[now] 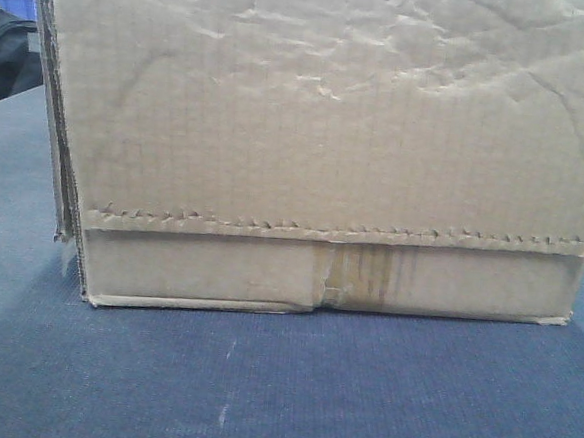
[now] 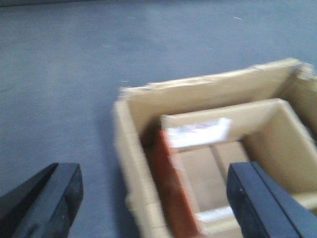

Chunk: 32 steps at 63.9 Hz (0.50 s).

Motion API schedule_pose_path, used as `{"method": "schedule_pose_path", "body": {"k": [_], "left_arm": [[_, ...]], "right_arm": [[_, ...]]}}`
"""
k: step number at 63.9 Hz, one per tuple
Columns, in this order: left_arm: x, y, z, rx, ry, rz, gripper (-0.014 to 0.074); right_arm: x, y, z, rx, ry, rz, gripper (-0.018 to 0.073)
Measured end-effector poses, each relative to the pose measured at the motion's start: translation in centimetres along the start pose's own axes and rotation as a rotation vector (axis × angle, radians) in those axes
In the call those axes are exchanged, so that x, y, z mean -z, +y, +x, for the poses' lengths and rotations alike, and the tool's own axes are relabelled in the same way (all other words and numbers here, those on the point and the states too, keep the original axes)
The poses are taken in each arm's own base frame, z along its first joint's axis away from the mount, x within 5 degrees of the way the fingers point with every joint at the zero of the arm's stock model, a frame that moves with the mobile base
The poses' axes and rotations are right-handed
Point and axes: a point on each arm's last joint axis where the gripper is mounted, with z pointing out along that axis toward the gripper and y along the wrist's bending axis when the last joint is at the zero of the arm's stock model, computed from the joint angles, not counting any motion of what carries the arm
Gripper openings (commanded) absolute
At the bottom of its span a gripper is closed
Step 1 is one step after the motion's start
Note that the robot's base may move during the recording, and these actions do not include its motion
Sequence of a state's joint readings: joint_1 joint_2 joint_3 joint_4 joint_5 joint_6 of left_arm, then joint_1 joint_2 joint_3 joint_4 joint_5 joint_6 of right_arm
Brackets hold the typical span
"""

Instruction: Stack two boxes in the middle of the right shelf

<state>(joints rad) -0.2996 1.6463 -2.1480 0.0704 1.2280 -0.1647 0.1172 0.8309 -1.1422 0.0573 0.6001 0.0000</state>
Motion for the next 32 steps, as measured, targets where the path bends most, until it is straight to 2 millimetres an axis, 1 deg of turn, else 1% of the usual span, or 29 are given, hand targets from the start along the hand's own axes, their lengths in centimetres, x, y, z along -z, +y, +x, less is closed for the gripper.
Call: {"method": "schedule_pose_path", "body": {"k": [7,11,13,14,22,32], "left_arm": [[0.4,1.5,0.6,0.004,0.019,-0.036,0.0484],[0.1,1.7,1.3,-0.001,0.045,-0.044,0.0484],[-0.2,1.7,1.7,0.000,0.067,-0.042,0.0484],[-0.4,1.7,1.9,-0.002,0.075,-0.041,0.0484],[-2.3,1.3,3.6,-0.007,0.169,-0.018,0.0484],[-4.8,1.0,5.8,-0.005,0.285,-0.005,0.0484]], "right_arm": [[-2.4,0.7,-1.0,0.036,0.104,-0.041,0.0570],[-4.0,1.2,-1.3,0.050,0.176,-0.061,0.0570],[-4.8,1.4,-1.3,0.053,0.218,-0.069,0.0570],[-5.5,1.5,-1.2,0.053,0.245,-0.073,0.0570],[-8.6,1.9,-0.9,0.063,0.385,-0.086,0.0570],[-12.1,2.2,0.7,0.055,0.517,-0.098,0.0570]]}}
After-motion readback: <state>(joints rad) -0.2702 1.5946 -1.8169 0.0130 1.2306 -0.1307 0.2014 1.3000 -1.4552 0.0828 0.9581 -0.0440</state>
